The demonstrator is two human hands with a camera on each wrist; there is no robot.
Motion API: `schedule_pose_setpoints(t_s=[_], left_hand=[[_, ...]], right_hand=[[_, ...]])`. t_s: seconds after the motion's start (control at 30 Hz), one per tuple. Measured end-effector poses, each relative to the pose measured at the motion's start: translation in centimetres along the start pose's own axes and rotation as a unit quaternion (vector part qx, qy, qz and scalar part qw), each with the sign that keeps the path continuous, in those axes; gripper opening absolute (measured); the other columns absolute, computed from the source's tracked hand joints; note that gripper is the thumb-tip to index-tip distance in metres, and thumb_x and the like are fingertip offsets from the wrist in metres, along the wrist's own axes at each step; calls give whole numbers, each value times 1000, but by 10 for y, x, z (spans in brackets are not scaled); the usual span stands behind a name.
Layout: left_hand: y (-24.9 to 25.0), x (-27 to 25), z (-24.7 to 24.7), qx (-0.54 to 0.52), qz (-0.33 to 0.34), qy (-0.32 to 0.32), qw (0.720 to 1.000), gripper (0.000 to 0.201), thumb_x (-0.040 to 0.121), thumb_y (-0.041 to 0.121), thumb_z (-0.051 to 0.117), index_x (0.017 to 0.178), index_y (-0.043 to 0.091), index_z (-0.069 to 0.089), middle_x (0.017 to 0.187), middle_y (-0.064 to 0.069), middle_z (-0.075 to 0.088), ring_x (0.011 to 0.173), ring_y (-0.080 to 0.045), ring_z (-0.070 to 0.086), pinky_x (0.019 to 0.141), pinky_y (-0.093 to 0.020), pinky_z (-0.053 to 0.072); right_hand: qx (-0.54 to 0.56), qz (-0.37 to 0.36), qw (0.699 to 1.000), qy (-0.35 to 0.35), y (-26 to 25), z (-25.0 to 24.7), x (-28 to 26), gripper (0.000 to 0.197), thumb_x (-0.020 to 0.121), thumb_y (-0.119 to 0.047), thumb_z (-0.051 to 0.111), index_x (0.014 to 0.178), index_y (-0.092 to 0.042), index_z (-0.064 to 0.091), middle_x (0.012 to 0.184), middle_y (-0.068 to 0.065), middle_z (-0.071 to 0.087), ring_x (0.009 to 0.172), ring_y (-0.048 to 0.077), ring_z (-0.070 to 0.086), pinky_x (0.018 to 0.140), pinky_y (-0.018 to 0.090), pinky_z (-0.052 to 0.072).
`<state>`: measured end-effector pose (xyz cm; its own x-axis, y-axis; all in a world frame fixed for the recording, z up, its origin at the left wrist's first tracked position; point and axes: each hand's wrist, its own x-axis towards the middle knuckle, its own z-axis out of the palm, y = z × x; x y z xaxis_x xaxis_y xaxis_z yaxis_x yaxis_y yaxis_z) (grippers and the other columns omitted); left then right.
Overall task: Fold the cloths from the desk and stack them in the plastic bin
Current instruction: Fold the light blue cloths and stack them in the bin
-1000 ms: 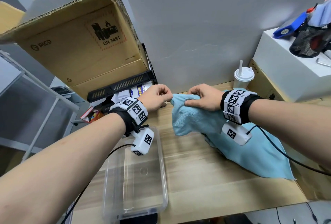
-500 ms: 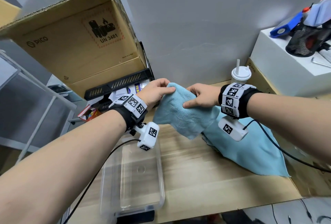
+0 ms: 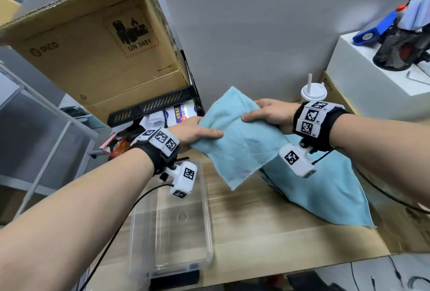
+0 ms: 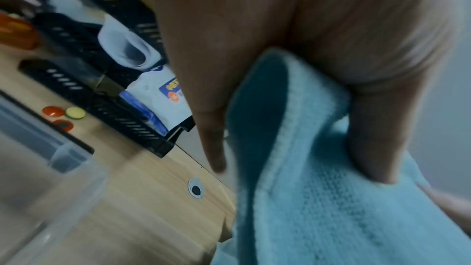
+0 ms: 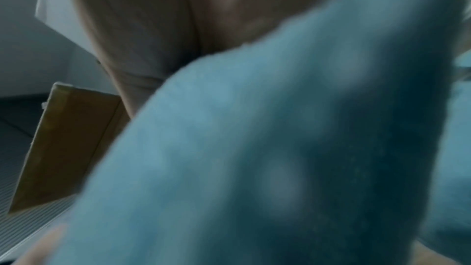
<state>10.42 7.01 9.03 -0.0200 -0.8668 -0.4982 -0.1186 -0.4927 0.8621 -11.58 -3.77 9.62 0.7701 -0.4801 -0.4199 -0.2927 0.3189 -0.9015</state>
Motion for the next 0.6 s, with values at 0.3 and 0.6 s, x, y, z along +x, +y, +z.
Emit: schedule_pose_setpoints(t_s=[0.3, 0.6], left_hand=[[0, 2, -2, -211, -21, 41, 976, 22, 91, 22, 59, 109, 12, 66, 101, -8, 72, 90, -22, 69, 91, -39, 54], [2, 10, 10, -233, -53, 68, 969, 20, 100, 19, 50, 111, 11, 65, 96, -5, 75, 80, -19, 73, 74, -33, 60]], right_hand=[[181, -38, 980, 80, 5, -14, 3, 35, 97, -10, 54, 132, -9, 55, 117, 12, 69, 96, 27, 71, 79, 41, 59], [197, 7, 978, 60, 4, -9, 3, 30, 99, -14, 50, 127, -6, 58, 115, 9, 71, 100, 21, 70, 85, 36, 58]])
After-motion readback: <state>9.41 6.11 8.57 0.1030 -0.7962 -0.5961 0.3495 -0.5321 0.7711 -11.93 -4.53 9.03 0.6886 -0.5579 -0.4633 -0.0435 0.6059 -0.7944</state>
